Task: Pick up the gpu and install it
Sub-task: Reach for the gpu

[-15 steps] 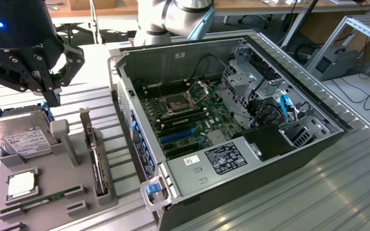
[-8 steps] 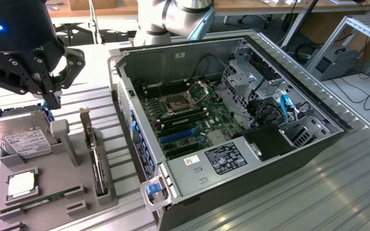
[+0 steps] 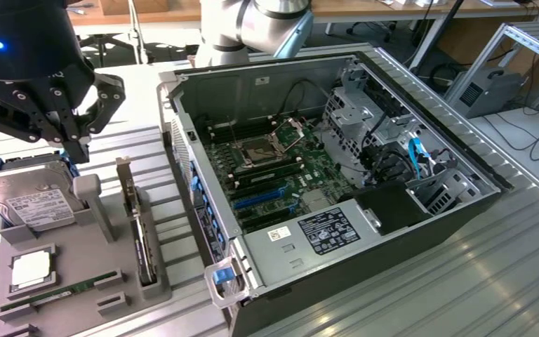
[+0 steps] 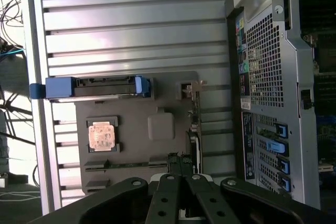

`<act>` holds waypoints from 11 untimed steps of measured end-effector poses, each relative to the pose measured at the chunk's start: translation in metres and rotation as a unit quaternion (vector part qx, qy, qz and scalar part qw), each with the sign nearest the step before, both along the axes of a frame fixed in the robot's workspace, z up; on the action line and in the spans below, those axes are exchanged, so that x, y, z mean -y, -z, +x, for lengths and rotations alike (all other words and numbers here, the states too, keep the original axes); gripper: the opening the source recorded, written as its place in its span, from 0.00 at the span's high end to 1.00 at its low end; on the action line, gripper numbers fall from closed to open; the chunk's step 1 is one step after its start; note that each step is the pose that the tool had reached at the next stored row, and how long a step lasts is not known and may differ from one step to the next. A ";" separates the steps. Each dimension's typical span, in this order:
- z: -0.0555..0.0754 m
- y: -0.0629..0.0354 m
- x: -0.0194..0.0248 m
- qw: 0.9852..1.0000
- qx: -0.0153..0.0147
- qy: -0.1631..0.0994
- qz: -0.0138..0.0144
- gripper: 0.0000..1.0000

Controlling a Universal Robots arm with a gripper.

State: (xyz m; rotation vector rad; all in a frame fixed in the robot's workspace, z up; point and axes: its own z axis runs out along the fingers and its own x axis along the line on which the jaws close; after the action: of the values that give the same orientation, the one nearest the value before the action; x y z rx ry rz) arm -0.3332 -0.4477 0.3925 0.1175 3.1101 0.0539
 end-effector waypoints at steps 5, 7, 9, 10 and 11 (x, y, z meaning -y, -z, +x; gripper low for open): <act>0.000 0.0000 0.0037 1.000 0.000 0.000 0.000 0.89; 0.000 0.0001 0.0052 1.000 0.000 0.000 0.000 0.89; 0.000 0.0000 0.0066 1.000 0.000 0.000 0.000 0.89; 0.000 0.0000 0.0076 1.000 0.000 0.000 0.000 0.89; 0.000 0.0000 0.0085 1.000 0.000 0.000 0.000 0.89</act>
State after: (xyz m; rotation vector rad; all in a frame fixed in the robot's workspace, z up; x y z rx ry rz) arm -0.3333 -0.4562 0.3924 0.1176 3.1102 0.0534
